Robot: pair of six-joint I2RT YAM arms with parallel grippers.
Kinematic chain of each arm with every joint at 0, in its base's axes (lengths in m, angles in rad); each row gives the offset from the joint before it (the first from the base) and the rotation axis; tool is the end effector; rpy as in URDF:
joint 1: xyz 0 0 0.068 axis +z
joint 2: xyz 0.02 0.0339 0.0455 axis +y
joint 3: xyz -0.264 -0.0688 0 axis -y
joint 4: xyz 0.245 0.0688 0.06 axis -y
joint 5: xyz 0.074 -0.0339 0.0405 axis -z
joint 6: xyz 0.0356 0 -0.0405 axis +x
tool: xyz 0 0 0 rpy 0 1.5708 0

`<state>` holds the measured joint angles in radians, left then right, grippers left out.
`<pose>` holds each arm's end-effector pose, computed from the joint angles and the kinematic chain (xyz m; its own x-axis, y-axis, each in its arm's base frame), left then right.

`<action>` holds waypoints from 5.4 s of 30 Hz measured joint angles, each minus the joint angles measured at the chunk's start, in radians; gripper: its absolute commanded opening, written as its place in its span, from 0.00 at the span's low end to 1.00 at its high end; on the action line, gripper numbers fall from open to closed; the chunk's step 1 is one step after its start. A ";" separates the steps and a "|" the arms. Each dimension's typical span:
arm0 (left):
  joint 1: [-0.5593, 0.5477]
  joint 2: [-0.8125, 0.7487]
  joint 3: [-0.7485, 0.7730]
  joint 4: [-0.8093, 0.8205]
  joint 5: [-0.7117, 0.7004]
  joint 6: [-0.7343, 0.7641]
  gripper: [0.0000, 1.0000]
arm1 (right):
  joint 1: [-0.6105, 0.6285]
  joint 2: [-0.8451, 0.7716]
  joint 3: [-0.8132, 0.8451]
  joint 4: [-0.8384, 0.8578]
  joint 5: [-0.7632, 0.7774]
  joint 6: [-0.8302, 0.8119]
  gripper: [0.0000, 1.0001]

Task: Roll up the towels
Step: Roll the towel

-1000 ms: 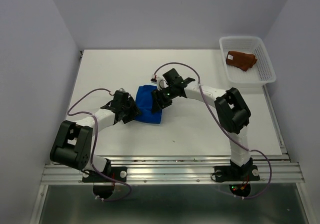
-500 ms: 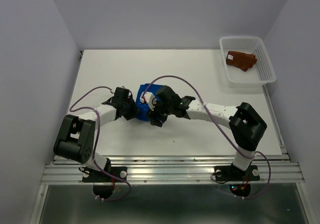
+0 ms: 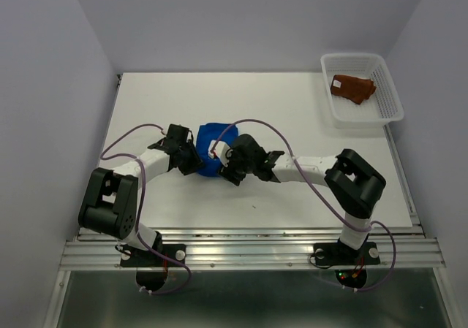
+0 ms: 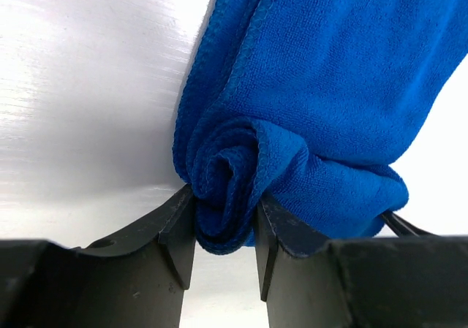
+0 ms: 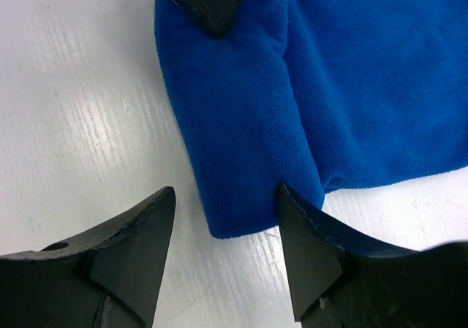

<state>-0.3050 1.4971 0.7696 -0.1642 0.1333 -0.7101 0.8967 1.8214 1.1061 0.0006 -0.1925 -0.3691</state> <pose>0.2772 -0.0922 0.1736 -0.8088 -0.4228 -0.4089 -0.1978 0.8502 -0.4879 0.2394 0.3106 0.1825 -0.0723 -0.6579 -0.7497 -0.9469 0.2814 -0.1555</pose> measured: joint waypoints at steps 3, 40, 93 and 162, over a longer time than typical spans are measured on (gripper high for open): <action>0.008 0.000 0.005 -0.015 0.006 0.006 0.45 | 0.008 0.008 -0.018 0.042 0.043 -0.004 0.61; 0.071 -0.352 -0.110 -0.108 0.098 0.040 0.99 | -0.026 -0.034 0.066 -0.150 -0.188 0.675 0.01; 0.071 -0.125 -0.086 -0.011 0.112 0.049 0.63 | 0.039 -0.146 0.083 -0.117 -0.042 0.360 0.72; 0.069 -0.305 -0.150 -0.019 0.170 -0.005 0.99 | -0.172 0.119 0.040 -0.007 -0.564 1.068 0.29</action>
<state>-0.2363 1.1919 0.6197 -0.1833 0.3035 -0.7147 0.7242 1.9404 1.1465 -0.0067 -0.7563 0.6987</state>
